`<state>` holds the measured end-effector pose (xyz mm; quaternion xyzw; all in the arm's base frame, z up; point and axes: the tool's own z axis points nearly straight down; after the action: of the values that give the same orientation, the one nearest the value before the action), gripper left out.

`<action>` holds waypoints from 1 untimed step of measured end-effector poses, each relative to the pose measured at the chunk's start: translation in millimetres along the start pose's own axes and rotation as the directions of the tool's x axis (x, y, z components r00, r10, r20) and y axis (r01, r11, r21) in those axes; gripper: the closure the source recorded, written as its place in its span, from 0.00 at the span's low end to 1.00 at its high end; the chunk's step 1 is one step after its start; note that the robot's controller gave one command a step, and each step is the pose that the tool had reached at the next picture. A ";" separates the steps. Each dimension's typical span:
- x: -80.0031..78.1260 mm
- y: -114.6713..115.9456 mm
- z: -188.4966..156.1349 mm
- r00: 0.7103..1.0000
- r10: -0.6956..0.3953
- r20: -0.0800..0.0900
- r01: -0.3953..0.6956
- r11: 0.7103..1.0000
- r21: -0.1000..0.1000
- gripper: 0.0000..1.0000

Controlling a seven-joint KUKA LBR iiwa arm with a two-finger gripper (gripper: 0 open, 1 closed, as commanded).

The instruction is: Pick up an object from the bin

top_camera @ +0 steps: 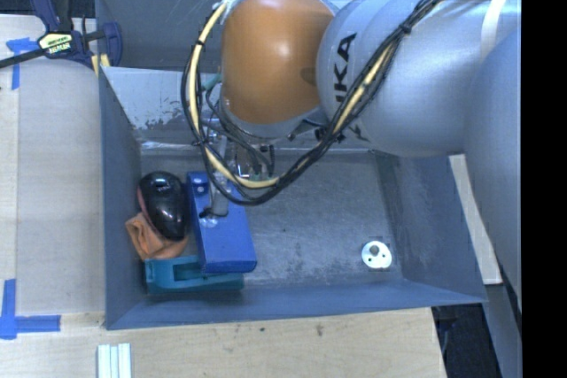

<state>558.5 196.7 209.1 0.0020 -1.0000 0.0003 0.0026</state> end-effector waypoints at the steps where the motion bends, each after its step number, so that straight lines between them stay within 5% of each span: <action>1: -1.4 -1.2 -5.0 1.000 0.003 0.008 -0.003 1.000 -0.002 0.00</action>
Offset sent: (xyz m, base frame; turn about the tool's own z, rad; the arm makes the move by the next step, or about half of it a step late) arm -0.0032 -0.0568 -0.0840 -0.0683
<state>559.9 195.6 214.1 0.0003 -1.0000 -0.0005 -0.0013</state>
